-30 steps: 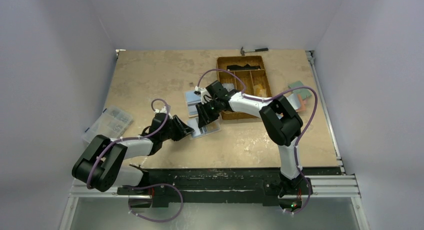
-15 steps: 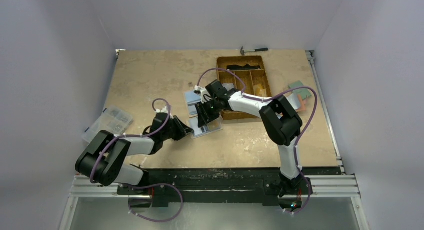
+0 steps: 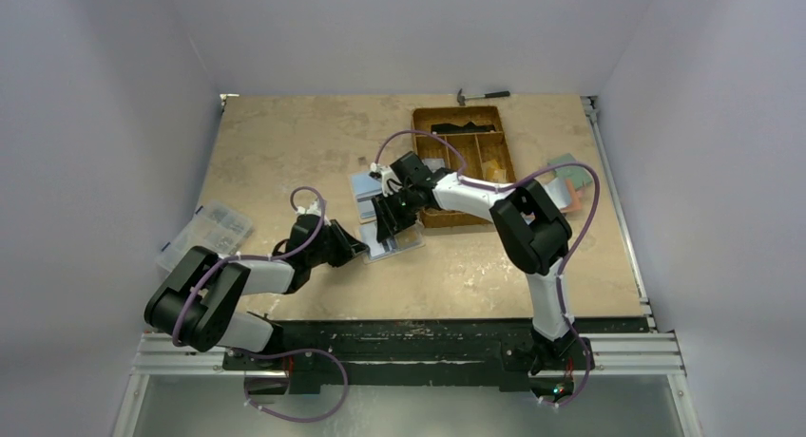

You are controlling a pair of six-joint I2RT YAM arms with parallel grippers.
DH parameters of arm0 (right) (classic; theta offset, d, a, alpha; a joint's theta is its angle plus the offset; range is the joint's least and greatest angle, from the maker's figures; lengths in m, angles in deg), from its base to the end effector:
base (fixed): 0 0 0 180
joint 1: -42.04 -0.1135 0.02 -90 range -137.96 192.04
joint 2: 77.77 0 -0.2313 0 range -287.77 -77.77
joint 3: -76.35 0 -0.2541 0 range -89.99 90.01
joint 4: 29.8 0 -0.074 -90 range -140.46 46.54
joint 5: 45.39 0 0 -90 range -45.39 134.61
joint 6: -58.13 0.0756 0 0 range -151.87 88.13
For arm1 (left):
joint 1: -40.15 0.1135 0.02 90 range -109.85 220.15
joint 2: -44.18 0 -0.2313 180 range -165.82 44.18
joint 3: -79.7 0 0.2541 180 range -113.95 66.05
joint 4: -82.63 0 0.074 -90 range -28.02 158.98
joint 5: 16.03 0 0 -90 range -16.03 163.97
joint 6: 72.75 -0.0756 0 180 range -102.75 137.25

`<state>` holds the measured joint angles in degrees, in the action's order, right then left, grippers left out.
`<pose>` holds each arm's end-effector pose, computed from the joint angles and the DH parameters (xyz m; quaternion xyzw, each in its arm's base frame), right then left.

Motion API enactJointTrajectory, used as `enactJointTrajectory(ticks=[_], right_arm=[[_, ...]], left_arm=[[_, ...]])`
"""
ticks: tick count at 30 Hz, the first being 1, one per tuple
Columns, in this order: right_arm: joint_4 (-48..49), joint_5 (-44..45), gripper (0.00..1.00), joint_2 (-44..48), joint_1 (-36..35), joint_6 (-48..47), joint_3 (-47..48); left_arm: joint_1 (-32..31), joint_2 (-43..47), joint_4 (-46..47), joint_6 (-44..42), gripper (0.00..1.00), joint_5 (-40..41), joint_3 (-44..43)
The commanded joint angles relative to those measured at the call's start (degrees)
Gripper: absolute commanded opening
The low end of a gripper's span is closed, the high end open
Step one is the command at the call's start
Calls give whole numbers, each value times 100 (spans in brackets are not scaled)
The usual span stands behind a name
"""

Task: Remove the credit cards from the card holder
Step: Remove the credit card from the card holder.

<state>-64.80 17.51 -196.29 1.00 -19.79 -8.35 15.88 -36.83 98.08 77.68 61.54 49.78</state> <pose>0.3080 0.3138 0.0964 -0.2959 0.8893 0.3206 0.1373 0.2336 -0.1232 0.0581 -0.2274 0.8560 -0.3771 0.2707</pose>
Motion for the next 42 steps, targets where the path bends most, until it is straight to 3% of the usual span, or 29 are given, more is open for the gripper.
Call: enactJointTrajectory(ticks=[1,4,6,9,14,20,30,42], right_arm=[[-24,-318,41,-64,7,107,70],[53,-438,28,-18,82,171,25],[119,-602,14,-7,192,231,-22],[285,-970,0,46,354,352,-127],[604,-1814,0,132,486,563,-274],[989,-2548,0,235,521,877,-426],[1839,-3458,0,388,606,1542,-740],[2108,-3680,0,365,627,1789,-843]], left_arm=[[-60,-19,227,-83,11,-46,25],[-60,109,226,-13,14,-10,75],[-60,319,217,22,17,15,138],[-59,712,100,73,27,102,202],[-51,1487,-19,172,46,237,406],[-43,2291,-178,226,55,334,662],[-43,2790,-143,327,57,365,924],[-42,2837,-319,390,58,414,986]])
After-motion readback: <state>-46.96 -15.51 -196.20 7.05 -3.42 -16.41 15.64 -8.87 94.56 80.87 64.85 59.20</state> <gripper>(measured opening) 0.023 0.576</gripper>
